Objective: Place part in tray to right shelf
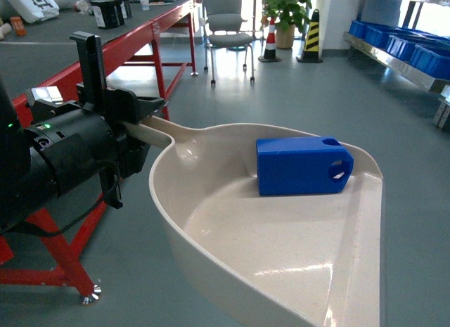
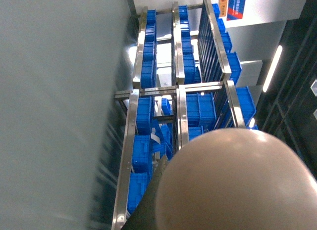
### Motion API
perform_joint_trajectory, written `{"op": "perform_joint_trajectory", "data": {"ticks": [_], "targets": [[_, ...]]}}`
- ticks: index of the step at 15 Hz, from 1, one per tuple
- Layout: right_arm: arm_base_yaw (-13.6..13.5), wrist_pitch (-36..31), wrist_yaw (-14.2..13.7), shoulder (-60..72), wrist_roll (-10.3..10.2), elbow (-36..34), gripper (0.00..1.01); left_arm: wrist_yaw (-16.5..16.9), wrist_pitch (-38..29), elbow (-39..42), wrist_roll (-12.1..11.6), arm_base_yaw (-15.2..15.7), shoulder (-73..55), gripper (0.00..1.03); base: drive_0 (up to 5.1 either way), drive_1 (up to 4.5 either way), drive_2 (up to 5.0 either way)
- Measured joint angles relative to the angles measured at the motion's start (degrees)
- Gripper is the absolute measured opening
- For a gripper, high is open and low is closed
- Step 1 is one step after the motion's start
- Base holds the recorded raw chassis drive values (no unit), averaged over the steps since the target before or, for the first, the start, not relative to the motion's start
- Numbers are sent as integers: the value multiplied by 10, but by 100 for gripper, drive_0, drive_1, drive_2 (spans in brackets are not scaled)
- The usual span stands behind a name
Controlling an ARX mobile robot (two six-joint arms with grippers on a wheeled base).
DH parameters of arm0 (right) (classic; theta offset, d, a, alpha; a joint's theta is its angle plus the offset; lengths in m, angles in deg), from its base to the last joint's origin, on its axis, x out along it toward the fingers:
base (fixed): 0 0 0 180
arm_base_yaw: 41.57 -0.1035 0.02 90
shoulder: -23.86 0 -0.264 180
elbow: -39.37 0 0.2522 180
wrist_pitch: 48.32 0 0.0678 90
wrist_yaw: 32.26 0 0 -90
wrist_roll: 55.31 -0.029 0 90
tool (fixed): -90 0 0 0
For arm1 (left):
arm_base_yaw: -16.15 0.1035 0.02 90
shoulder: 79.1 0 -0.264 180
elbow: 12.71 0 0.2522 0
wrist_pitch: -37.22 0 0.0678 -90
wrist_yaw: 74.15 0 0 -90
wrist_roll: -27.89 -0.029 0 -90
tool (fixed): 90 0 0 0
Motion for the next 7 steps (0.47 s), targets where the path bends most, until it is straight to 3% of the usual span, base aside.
{"op": "perform_joint_trajectory", "data": {"ticks": [7], "targets": [[0, 0, 0, 0, 0, 0, 98, -1, -3, 0, 0, 0, 0, 12, 481, -260, -260]]}}
